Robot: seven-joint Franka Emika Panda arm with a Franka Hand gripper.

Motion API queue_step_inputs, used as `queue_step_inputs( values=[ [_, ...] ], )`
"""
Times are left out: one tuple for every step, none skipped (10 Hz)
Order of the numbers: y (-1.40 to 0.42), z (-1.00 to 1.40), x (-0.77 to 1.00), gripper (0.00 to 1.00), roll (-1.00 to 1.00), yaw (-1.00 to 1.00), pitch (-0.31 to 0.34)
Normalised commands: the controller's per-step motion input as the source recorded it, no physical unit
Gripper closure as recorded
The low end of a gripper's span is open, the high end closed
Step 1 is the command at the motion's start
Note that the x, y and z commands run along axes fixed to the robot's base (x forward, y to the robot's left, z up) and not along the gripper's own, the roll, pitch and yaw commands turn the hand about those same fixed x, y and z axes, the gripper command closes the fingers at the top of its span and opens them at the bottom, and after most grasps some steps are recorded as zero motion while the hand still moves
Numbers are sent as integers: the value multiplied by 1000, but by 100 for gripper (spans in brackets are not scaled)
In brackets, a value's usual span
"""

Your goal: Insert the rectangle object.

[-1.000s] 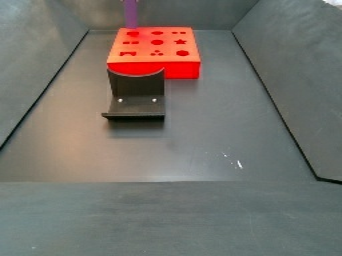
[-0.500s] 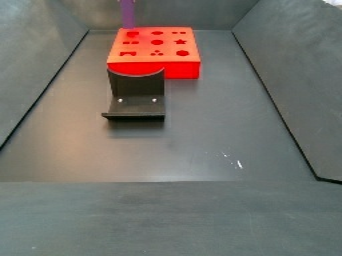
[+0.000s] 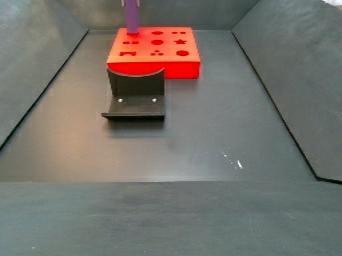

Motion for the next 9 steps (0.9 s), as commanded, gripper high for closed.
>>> queue_step_inputs(
  values=[
    [-71, -77, 131, 100, 80, -114, 0],
    [-94, -89, 106, 100, 91, -126, 0],
    [-63, -131, 69, 100, 86, -126, 0],
    [-6, -149, 0, 100, 90, -77, 0],
    [-3, -143, 0, 100, 83, -43, 0],
    [0, -197, 0, 100, 96, 0, 0],
    [0, -266, 49, 100, 60, 0, 0],
    [-20, -366, 157, 100, 29, 0, 0],
    [-123, -583, 309, 100, 79, 0, 24]
  ],
)
